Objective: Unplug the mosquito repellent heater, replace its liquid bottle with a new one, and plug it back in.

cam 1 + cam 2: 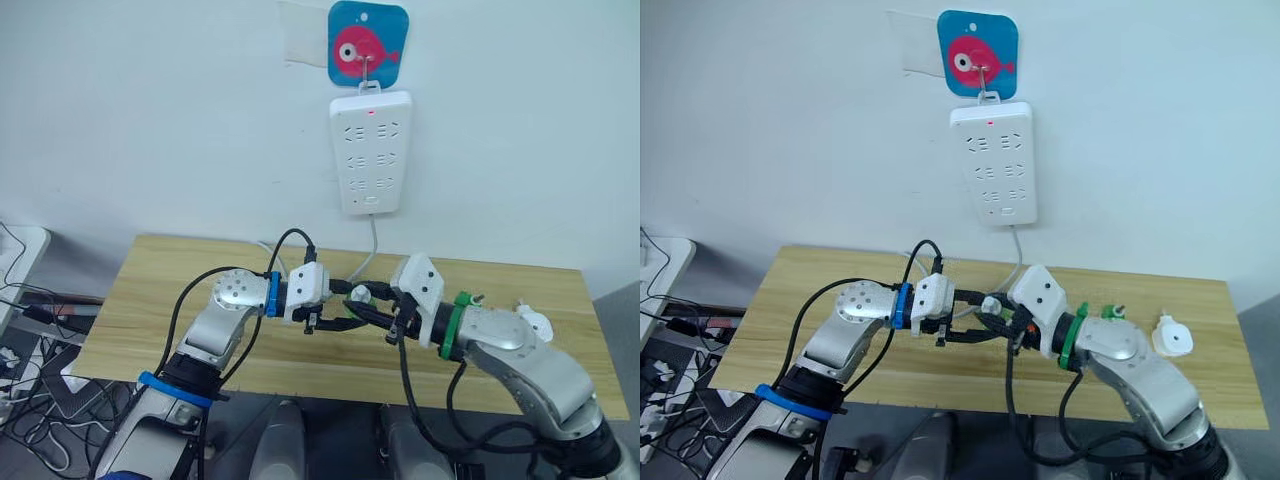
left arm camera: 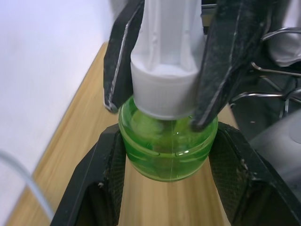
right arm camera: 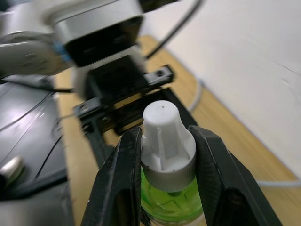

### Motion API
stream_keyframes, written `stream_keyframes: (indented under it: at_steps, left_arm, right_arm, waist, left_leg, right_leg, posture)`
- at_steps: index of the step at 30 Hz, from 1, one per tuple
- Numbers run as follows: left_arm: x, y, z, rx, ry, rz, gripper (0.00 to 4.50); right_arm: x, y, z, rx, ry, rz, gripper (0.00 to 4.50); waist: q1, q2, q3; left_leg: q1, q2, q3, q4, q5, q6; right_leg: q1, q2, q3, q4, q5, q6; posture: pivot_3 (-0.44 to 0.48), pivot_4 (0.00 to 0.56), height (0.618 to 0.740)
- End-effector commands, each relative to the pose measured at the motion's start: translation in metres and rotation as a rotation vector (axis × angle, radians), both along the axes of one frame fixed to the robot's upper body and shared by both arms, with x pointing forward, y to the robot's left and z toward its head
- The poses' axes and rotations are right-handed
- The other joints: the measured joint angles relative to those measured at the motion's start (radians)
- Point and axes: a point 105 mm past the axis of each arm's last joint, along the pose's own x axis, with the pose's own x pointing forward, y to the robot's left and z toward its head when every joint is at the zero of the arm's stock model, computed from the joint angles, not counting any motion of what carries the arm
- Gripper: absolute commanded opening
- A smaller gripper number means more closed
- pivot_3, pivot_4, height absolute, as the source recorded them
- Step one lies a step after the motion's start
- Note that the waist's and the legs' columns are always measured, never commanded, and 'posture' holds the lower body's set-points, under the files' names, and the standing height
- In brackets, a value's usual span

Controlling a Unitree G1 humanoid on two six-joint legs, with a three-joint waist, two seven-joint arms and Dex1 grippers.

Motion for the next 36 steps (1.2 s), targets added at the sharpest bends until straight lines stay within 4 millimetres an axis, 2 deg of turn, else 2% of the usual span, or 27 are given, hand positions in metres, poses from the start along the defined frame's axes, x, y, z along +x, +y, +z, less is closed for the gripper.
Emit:
stream_keyframes:
  at_steps: [1, 4, 8, 9, 13, 16, 17, 19, 24, 26, 30, 35, 36]
  left_arm:
    - [-0.021, -0.008, -0.004, 0.01, -0.057, -0.259, 2.2]
    - [-0.021, -0.007, -0.01, 0.056, -0.076, -0.327, 2.2]
    - [-0.013, -0.013, -0.004, 0.017, -0.043, -0.296, 2.2]
    - [-0.011, -0.014, -0.003, 0.011, -0.041, -0.284, 2.2]
    - [-0.007, -0.013, -0.003, -0.001, -0.03, -0.239, 2.2]
    - [-0.003, -0.012, -0.004, -0.013, 0.0, -0.181, 2.2]
    - [0.0, -0.013, -0.006, -0.022, 0.026, -0.146, 2.2]
    - [0.003, -0.017, -0.007, -0.036, 0.054, -0.089, 2.2]
    - [0.005, -0.022, -0.007, -0.05, 0.113, -0.004, 2.2]
    - [0.006, -0.022, -0.007, -0.045, 0.119, 0.009, 2.2]
    - [0.008, -0.025, -0.006, -0.037, 0.113, 0.017, 2.2]
    - [0.012, -0.029, -0.006, -0.032, 0.112, 0.016, 2.2]
    - [0.012, -0.03, -0.005, -0.032, 0.111, 0.012, 2.2]
  right_arm:
    - [-0.021, 0.004, 0.017, -0.009, -0.027, 0.351, 1.16]
    - [-0.01, -0.003, 0.018, -0.039, -0.025, 0.406, 1.16]
    - [0.005, -0.011, 0.025, -0.037, -0.039, 0.393, 1.16]
    - [0.007, -0.014, 0.027, -0.035, -0.043, 0.38, 1.89]
    - [0.008, -0.033, 0.035, -0.017, -0.054, 0.283, 3.27]
    - [-0.004, -0.048, 0.03, -0.029, -0.04, 0.189, 4.34]
    - [-0.009, -0.05, 0.025, -0.021, -0.035, 0.14, 4.45]
    - [-0.02, -0.048, 0.016, 0.017, -0.02, 0.039, 4.45]
    - [-0.019, -0.031, 0.01, 0.107, -0.062, -0.235, 4.45]
    - [-0.012, -0.028, 0.012, 0.137, -0.09, -0.338, 4.45]
    - [-0.006, -0.018, 0.005, 0.159, -0.081, -0.417, 4.45]
    - [-0.001, -0.019, -0.001, 0.167, -0.064, -0.475, 4.45]
    - [-0.001, -0.019, -0.002, 0.17, -0.059, -0.479, 4.29]
  waist:
    - [0.002, 0.0, 0.0]
    - [0.003, 0.0, 0.0]
    - [0.002, 0.0, 0.0]
    - [0.002, 0.0, 0.0]
    - [0.003, 0.0, 0.0]
    - [0.007, 0.0, 0.0]
    - [0.006, 0.0, 0.0]
    - [0.005, 0.0, 0.0]
    - [-0.017, 0.0, 0.0]
    - [-0.023, 0.0, 0.0]
    - [-0.027, 0.0, -0.001]
    - [-0.027, 0.0, -0.001]
    - [-0.027, 0.0, -0.001]
  left_leg:
    - [0.0, 0.0, 0.0, 0.0, 0.0, 0.0]
    - [0.0, 0.0, 0.0, 0.001, 0.0, 0.0]
    - [0.0, 0.0, 0.0, 0.001, 0.0, 0.001]
    - [0.0, 0.0, 0.0, 0.002, 0.0, 0.0]
    - [0.0, 0.0, -0.001, 0.002, 0.0, 0.0]
    - [0.0, 0.0, -0.002, 0.002, 0.0, 0.0]
    - [0.0, -0.001, -0.002, 0.002, 0.0, 0.0]
    - [-0.001, -0.001, -0.003, 0.001, 0.0, 0.001]
    - [0.001, -0.001, -0.002, 0.004, 0.0, 0.001]
    - [0.004, -0.001, -0.002, 0.004, 0.001, 0.0]
    - [0.008, 0.0, 0.0, 0.001, 0.002, 0.0]
    - [0.007, -0.001, 0.001, 0.001, 0.002, 0.0]
    - [0.007, -0.001, 0.001, 0.001, 0.002, 0.0]
  right_leg:
    - [0.0, 0.0, 0.0, 0.0, 0.0, 0.0]
    - [0.001, 0.0, -0.001, 0.0, 0.0, 0.0]
    - [0.001, 0.0, -0.001, 0.0, 0.0, 0.0]
    - [0.001, 0.0, -0.001, 0.0, 0.0, 0.0]
    - [0.001, 0.0, -0.001, 0.0, 0.0, 0.0]
    - [0.001, -0.001, -0.002, 0.0, 0.0, 0.0]
    - [0.001, -0.001, -0.002, 0.0, 0.0, 0.0]
    - [0.001, -0.001, -0.003, 0.0, 0.0, 0.0]
    - [0.001, 0.0, -0.001, 0.007, 0.0, 0.0]
    - [0.002, 0.0, 0.0, 0.01, 0.0, 0.0]
    - [0.002, 0.001, 0.003, 0.012, -0.001, -0.001]
    - [0.002, 0.001, 0.003, 0.011, -0.001, 0.0]
    - [0.002, 0.001, 0.003, 0.011, -0.001, 0.0]
  posture:
    - [0.118, 0.214, 0.74]
    - [0.118, 0.214, 0.74]
    - [0.117, 0.214, 0.74]
    - [0.117, 0.214, 0.74]
    - [0.124, 0.219, 0.74]
    - [0.12, 0.225, 0.74]
    - [0.12, 0.226, 0.74]
    - [0.12, 0.227, 0.74]
    - [0.108, 0.235, 0.74]
    - [0.101, 0.239, 0.74]
    - [0.09, 0.236, 0.74]
    - [0.079, 0.238, 0.74]
    - [0.078, 0.237, 0.74]
